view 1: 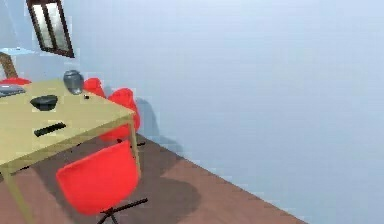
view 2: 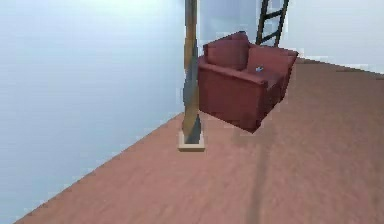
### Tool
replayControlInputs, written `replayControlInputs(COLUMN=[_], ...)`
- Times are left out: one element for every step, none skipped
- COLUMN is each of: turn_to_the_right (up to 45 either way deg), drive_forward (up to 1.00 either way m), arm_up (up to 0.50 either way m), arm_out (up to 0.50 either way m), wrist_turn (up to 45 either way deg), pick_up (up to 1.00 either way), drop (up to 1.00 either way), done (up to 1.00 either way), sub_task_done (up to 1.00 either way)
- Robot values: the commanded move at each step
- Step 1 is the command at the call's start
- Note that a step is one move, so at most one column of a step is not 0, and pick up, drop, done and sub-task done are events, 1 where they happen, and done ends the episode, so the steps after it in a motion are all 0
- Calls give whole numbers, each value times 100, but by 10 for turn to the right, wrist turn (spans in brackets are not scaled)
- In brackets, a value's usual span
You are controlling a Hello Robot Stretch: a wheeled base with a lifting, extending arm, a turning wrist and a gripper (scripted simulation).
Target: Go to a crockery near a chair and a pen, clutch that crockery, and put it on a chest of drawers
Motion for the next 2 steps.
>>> replayControlInputs(turn_to_the_right=[0, -120], drive_forward=[100, 0], arm_up=[0, 0], arm_out=[0, 0], wrist_turn=[0, 0], pick_up=[0, 0], drop=[0, 0], done=[0, 0], sub_task_done=[0, 0])
